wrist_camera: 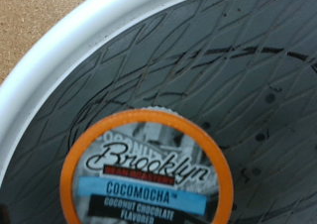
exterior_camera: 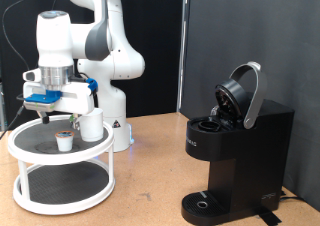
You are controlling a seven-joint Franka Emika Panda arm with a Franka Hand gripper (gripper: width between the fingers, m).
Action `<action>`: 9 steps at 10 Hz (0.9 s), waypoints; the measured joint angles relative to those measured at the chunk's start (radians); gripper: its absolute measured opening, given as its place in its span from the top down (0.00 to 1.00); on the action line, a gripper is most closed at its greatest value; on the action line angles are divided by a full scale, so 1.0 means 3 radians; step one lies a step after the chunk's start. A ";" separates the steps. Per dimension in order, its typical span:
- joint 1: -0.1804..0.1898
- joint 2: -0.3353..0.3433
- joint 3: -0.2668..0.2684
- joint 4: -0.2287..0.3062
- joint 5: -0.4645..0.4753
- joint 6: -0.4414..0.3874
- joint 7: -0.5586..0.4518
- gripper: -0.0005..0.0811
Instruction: Make a cup of coffee with the keurig machine
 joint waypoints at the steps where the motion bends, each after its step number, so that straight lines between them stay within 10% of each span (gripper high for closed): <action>1: 0.0000 0.0038 -0.0001 -0.0005 0.0018 0.0052 -0.0015 0.00; 9: 0.0025 0.0224 -0.0001 -0.0038 0.0108 0.0240 -0.0082 0.00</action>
